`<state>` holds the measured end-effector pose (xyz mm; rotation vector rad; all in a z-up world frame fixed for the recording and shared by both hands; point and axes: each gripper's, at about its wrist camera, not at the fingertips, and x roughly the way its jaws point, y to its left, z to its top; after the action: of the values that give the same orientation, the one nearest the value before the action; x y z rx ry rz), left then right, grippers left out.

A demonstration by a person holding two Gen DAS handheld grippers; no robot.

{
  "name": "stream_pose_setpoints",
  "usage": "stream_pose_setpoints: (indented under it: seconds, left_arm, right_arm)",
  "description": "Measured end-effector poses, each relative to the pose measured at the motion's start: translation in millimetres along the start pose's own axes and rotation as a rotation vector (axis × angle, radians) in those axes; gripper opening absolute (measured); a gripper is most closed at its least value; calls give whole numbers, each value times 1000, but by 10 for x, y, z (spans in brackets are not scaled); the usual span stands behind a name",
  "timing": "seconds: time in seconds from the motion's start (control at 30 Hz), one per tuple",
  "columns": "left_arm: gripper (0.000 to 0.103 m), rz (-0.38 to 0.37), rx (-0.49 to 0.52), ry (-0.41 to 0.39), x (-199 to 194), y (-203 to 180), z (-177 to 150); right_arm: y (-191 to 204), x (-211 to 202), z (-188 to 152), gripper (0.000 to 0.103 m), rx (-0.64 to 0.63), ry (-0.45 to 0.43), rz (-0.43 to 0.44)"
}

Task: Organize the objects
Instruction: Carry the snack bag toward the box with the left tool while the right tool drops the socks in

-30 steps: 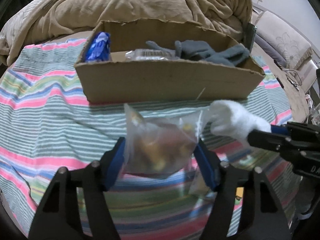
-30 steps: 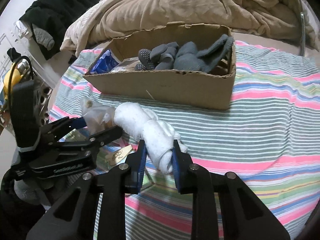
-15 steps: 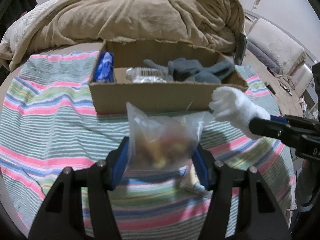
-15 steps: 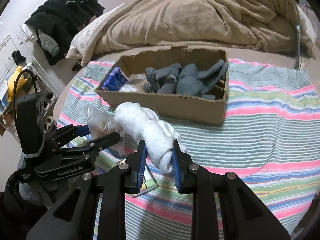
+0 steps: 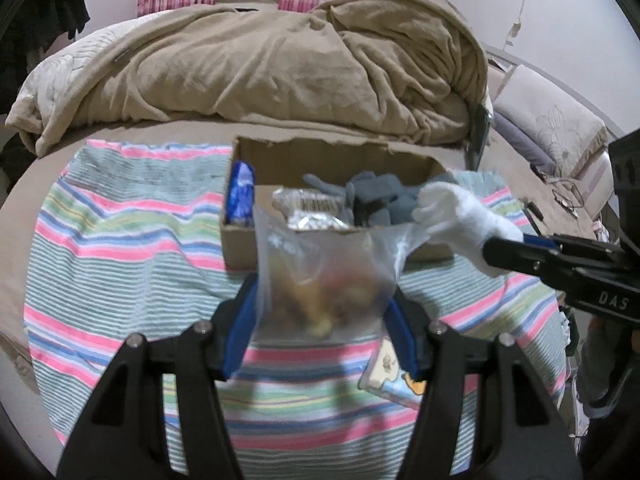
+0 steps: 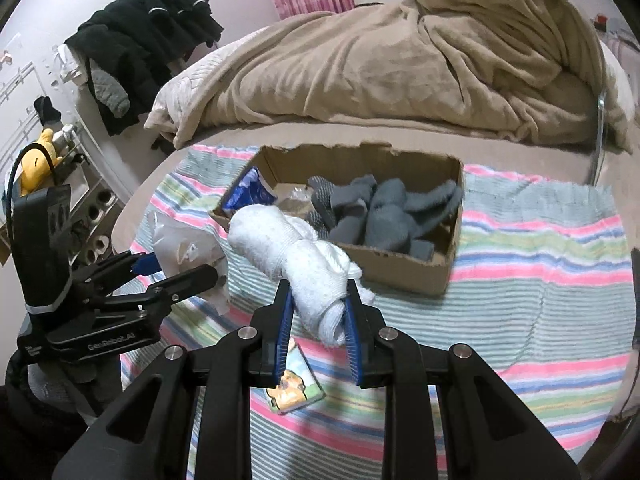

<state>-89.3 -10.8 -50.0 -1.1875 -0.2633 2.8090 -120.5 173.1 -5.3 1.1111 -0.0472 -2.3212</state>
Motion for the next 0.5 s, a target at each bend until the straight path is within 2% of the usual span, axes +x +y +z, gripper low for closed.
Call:
stream_pose_setpoints:
  seconds: [0.5]
  left_arm:
    - [61, 24, -62, -65, -7, 386, 278]
  right_arm:
    - [184, 218, 417, 25, -71, -24, 6]
